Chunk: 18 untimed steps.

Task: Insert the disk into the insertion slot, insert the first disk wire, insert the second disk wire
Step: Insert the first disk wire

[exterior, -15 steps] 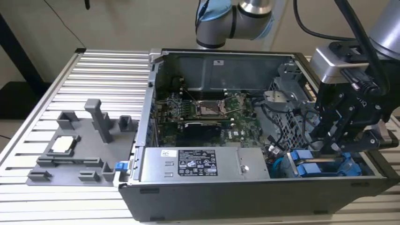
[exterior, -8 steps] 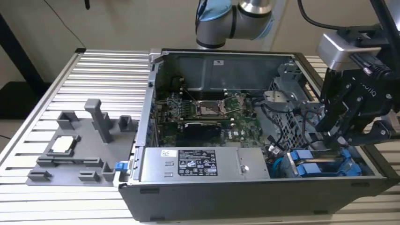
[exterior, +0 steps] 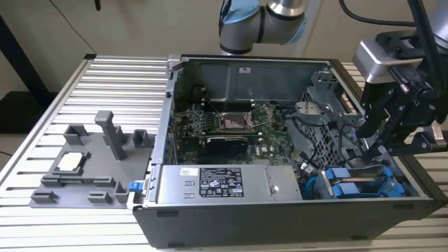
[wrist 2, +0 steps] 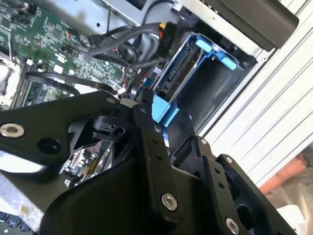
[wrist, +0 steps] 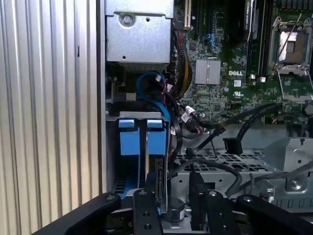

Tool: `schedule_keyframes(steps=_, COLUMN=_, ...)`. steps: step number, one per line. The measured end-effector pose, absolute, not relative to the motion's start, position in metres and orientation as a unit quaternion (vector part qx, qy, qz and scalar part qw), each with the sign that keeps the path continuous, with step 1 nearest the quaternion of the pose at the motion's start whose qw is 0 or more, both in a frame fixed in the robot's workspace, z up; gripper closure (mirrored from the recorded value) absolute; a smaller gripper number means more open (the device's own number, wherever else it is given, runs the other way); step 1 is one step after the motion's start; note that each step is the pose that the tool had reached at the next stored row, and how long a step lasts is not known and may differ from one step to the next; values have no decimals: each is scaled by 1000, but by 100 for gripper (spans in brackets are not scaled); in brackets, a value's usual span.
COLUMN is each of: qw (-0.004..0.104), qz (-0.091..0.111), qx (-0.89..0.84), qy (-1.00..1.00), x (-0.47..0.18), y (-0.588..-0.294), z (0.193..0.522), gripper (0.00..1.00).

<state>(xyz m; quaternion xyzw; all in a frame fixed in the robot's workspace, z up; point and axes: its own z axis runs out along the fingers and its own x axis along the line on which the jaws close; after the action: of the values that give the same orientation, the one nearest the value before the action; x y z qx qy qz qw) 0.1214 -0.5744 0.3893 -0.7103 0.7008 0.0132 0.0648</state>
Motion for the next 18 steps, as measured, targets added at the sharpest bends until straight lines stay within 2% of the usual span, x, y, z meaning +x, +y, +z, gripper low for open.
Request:
schedule_keyframes(steps=1, qw=68, qz=15, qx=-711, qy=700, x=122, y=-574, z=389, gripper=59)
schedule_keyframes(steps=8, qw=68, qz=18, qx=-722, qy=688, x=137, y=-574, z=389, gripper=59)
schedule_keyframes(steps=13, qw=85, qz=35, qx=-728, qy=680, x=141, y=-574, z=389, gripper=59)
schedule_keyframes(steps=18, qw=86, qz=37, qx=-736, qy=671, x=149, y=-574, z=387, gripper=59)
